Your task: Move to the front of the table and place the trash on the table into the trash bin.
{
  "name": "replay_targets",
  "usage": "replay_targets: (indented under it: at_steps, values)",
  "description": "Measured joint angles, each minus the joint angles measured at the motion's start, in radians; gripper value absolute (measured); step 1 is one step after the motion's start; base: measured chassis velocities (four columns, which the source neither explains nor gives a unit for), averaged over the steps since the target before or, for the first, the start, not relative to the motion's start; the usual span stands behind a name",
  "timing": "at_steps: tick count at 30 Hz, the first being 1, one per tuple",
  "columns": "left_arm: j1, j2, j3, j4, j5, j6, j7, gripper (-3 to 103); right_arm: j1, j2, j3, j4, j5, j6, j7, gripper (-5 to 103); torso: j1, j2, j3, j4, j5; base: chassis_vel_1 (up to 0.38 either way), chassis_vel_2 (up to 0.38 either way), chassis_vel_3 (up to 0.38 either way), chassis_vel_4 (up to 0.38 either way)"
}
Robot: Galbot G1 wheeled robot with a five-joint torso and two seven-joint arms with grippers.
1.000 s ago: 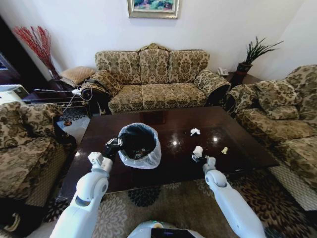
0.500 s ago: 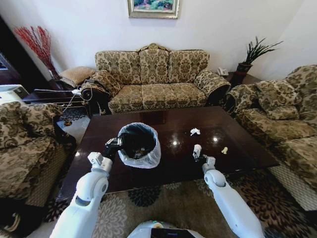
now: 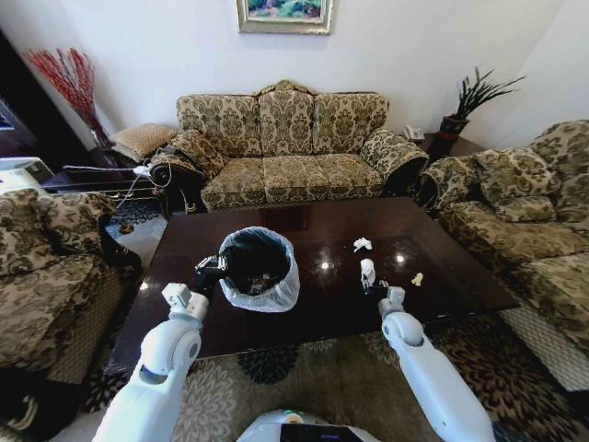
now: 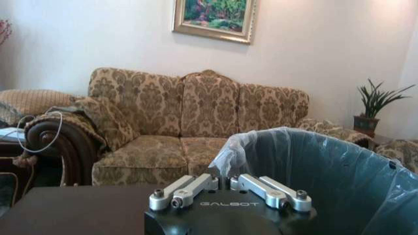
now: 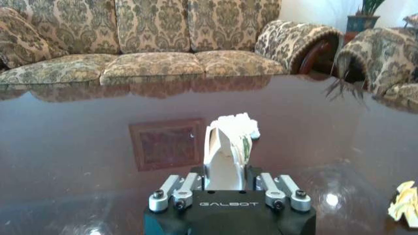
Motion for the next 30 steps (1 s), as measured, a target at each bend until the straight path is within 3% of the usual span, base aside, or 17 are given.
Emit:
replay_targets:
  at_steps: [4,7,12,14,19,23,25,26,30]
  values:
    - [0.002,0.000,-0.001,-0.004,0.000,0.000,0.001,3,-0.005,-0.001,0.005,0.030,-0.026,0.014,0.001,27,0.000,0.000,0.000,-0.0002,0.0001,0.000,0.000,0.000,0.000]
    - [0.006,0.000,-0.001,-0.005,0.001,0.000,0.001,3,-0.013,-0.013,-0.003,0.121,-0.073,0.035,0.003,15,0.000,0.000,0.000,-0.0002,0.0000,0.000,0.000,0.000,0.000]
    - [0.005,-0.002,0.004,-0.005,0.006,0.000,0.001,3,0.016,-0.050,-0.070,0.306,-0.051,0.005,0.035,8,0.000,0.000,0.000,-0.0002,-0.0003,0.000,0.000,0.000,0.000]
    - [0.006,-0.004,0.009,-0.006,0.015,0.000,0.001,3,0.076,-0.086,-0.135,0.432,0.016,-0.041,0.069,1,0.000,0.000,0.000,0.0001,-0.0002,0.000,0.000,0.000,0.000]
    - [0.006,-0.003,0.019,-0.007,0.022,0.001,0.001,3,0.165,-0.147,-0.189,0.531,0.102,-0.093,0.063,0,0.000,0.000,0.000,0.0000,-0.0003,0.000,0.000,0.000,0.000]
    - [0.000,-0.005,0.040,0.013,0.038,0.007,0.001,3,0.400,-0.236,-0.331,0.624,0.309,-0.180,0.014,0,0.000,0.000,0.000,-0.0001,-0.0005,0.000,0.000,0.000,0.000]
    - [-0.002,-0.006,0.043,0.015,0.040,0.009,0.001,3,0.427,-0.243,-0.359,0.631,0.342,-0.187,0.013,0,0.000,0.000,0.000,0.0001,-0.0007,0.000,0.000,0.000,0.000]
    - [-0.007,-0.006,0.047,0.018,0.041,0.015,0.001,3,0.494,-0.260,-0.439,0.651,0.421,-0.201,0.014,0,0.000,0.000,0.000,0.0001,-0.0004,0.000,0.000,0.000,0.000]
    - [-0.010,-0.004,0.049,0.022,0.041,0.022,0.000,3,0.574,-0.262,-0.584,0.687,0.516,-0.232,0.040,0,0.000,0.000,0.000,0.0000,-0.0003,0.000,0.000,0.000,0.000]
